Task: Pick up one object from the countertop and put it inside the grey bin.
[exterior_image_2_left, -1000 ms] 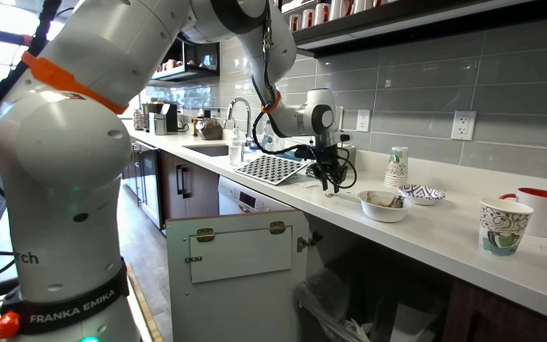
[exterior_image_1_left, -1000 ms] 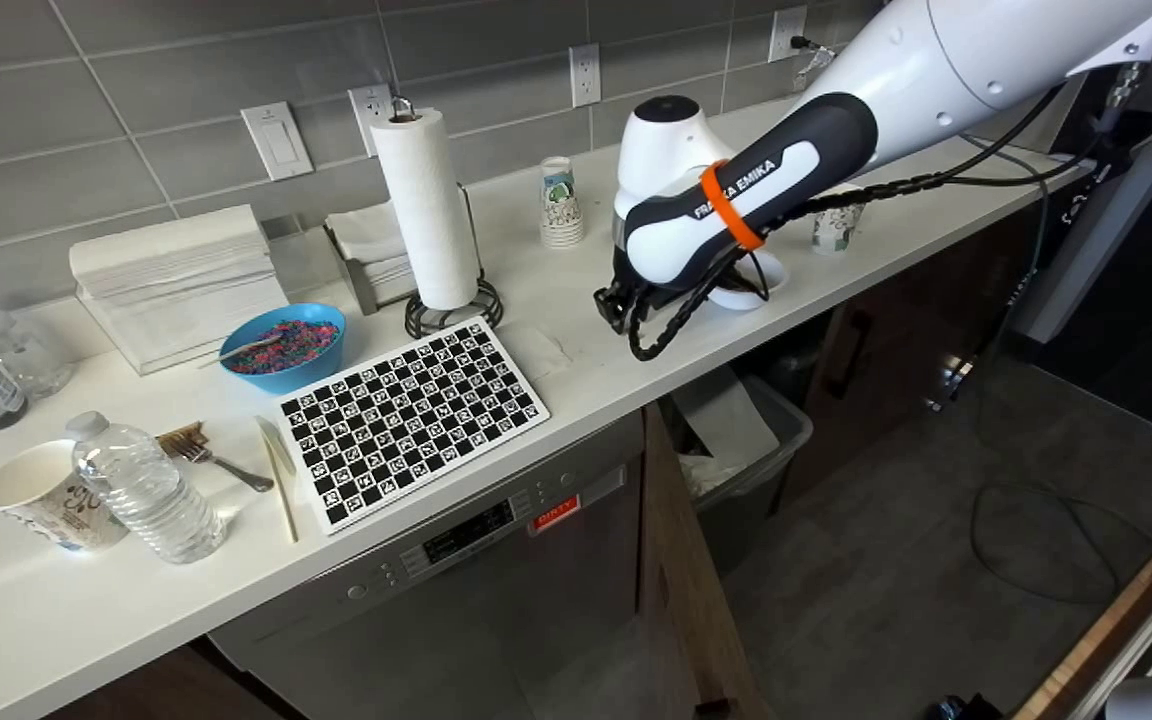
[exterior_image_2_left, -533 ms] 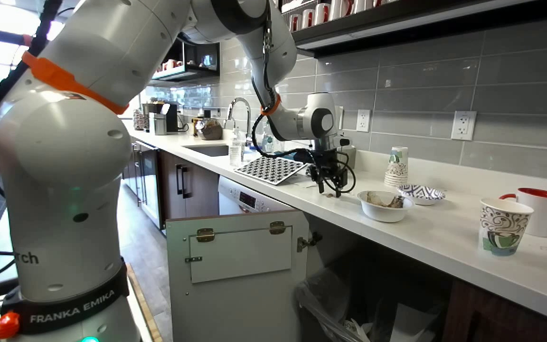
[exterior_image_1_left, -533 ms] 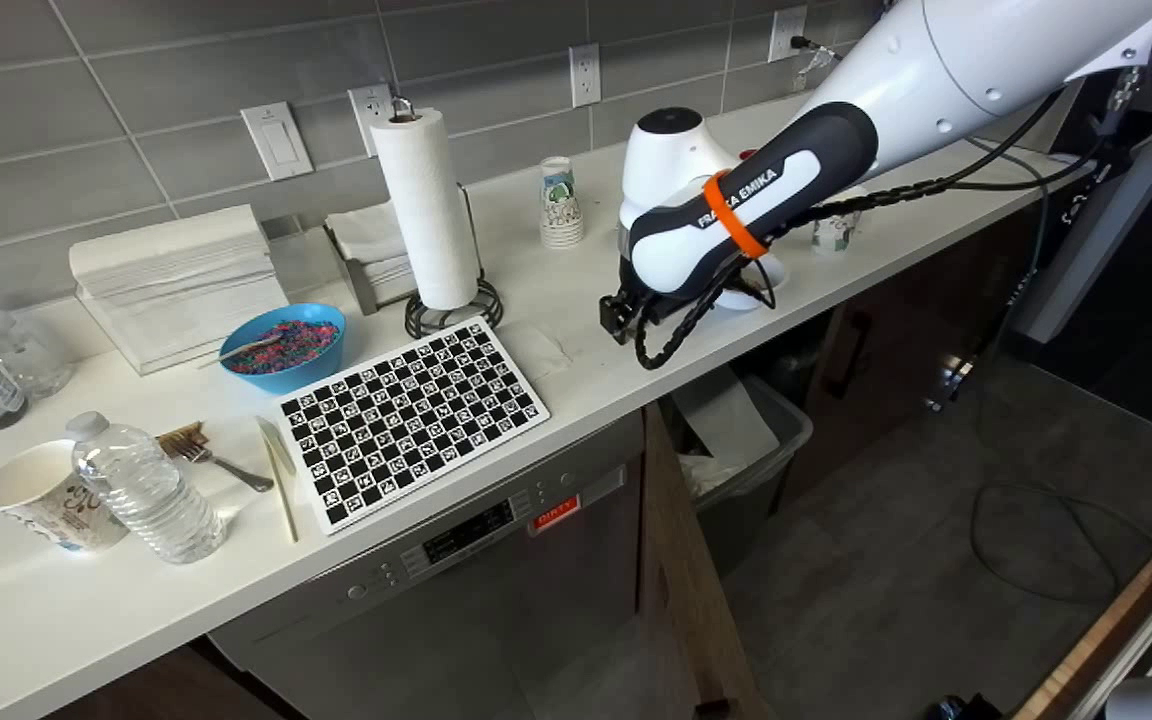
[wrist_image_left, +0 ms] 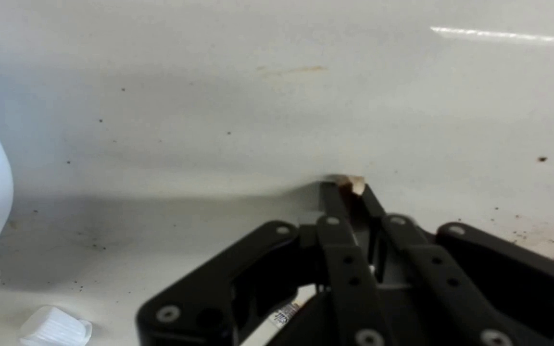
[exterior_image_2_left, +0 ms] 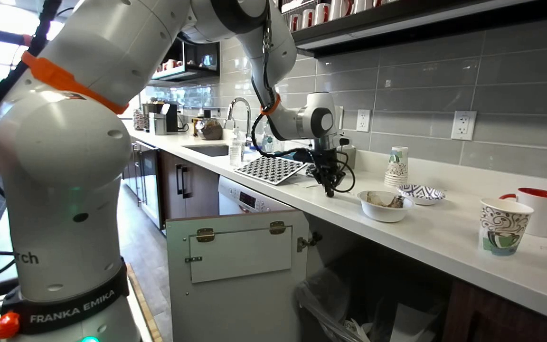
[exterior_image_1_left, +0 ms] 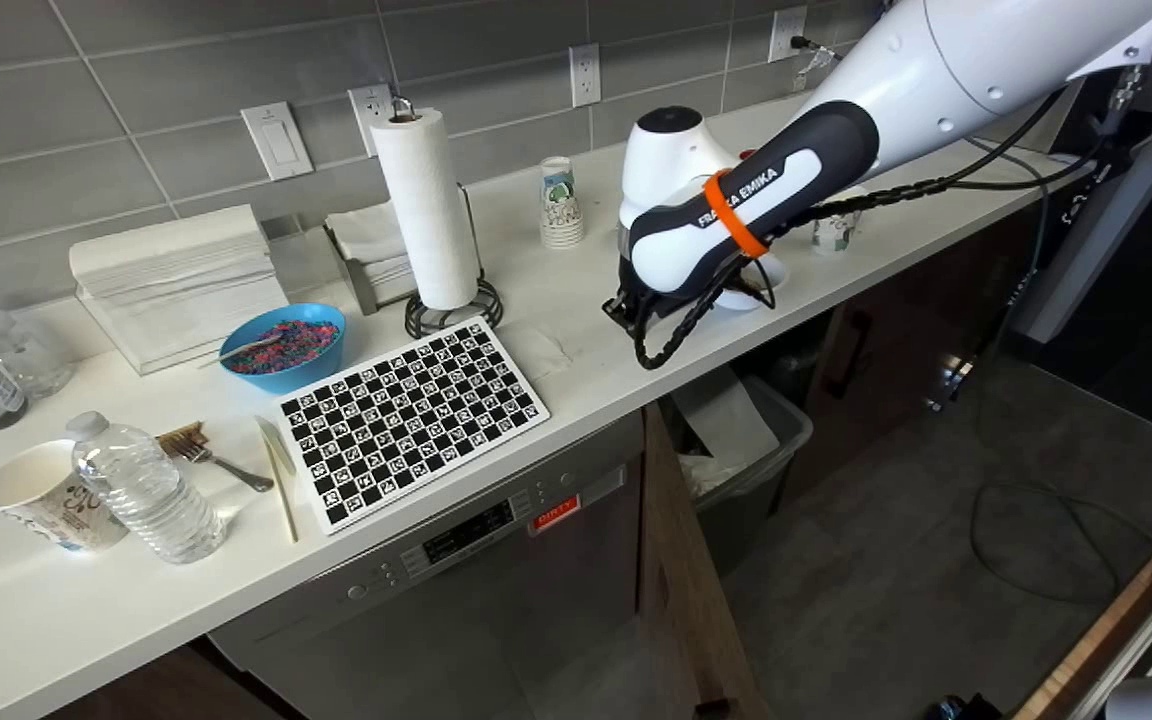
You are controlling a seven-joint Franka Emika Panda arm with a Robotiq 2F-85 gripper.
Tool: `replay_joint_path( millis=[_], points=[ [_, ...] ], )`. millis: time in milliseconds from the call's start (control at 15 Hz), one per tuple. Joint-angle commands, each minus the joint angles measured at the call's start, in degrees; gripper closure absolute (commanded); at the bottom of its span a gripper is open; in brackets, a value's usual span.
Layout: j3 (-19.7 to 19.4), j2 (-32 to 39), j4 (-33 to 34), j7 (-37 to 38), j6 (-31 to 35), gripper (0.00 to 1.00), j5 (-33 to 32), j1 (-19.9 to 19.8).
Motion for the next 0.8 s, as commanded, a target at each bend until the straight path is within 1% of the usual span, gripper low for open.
replay_joint_path(
  millis=[0, 133, 267, 733],
  points=[
    [-0.09, -0.61, -1.61, 1.28, 0.73, 1.0, -0.22, 0.36],
    [0.14, -2.07, -3.26, 0.97, 1.18, 1.0, -0.01, 0.11],
    [0.08, -4.77, -6.4, 1.12, 1.72, 1.0, 0.11, -0.13],
    [1.31, -18.85, -22.08, -1.04, 1.7, 1.0, 0.3, -1.6]
  ],
)
